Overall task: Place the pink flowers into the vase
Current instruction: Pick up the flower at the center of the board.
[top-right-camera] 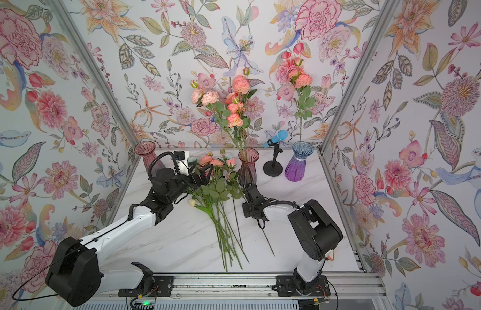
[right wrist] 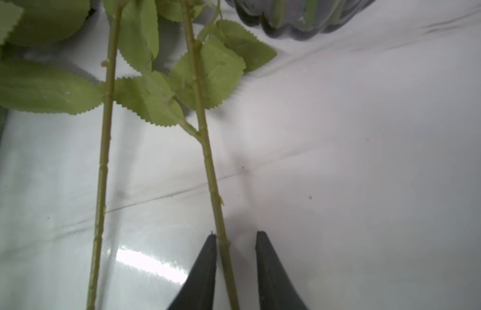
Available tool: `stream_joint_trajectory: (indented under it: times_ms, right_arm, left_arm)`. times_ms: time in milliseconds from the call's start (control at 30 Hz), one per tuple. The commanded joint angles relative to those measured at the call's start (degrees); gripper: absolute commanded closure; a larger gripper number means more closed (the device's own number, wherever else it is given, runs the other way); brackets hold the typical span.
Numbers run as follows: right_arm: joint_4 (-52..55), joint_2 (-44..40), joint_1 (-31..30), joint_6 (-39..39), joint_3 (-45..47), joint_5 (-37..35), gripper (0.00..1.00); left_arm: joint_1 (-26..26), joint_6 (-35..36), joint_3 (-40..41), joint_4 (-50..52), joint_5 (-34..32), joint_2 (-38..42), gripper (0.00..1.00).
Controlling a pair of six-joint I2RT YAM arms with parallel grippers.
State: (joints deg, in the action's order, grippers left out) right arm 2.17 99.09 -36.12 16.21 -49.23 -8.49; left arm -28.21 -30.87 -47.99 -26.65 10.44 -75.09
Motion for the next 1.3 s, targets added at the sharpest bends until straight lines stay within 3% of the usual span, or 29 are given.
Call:
stream_joint_trajectory:
  times_ms: [0, 67, 133, 433, 600, 900, 1267]
  right_arm:
    - [3.78, 1.61, -2.16, -1.6, -2.77, -4.87, 0.88]
    - [5.61, 2.14, -3.23, -3.2, -5.09, -7.78, 0.96]
    - [7.61, 2.59, -4.24, -5.46, -7.76, -10.96, 0.98]
    - [14.53, 4.04, -10.64, -20.01, -19.37, -26.93, 1.0]
    - [15.61, 5.7, -13.34, -28.43, -23.97, -31.38, 0.99]
    - [17.48, 3.0, -13.43, -26.86, -27.2, -26.97, 0.99]
    - [17.69, -5.67, -12.06, -19.86, -29.16, -15.46, 0.99]
  left_arm:
    - [-0.69, 0.73, 0.35, -0.51, 0.15, 1.0, 0.0]
    - [-0.63, 0.73, 0.27, -0.36, 0.11, 1.11, 0.0]
    - [-0.58, 0.57, 0.33, -0.33, 0.02, 1.16, 0.0]
    - [-0.53, -0.9, 1.56, -0.76, -0.94, 1.5, 0.0]
    - [-0.53, -1.6, 2.26, -0.76, -1.51, 1.7, 0.0]
    - [0.8, -5.74, 2.79, -1.39, -2.07, 0.48, 0.0]
    - [5.23, -24.24, 4.83, -15.38, 10.35, -5.62, 0.04]
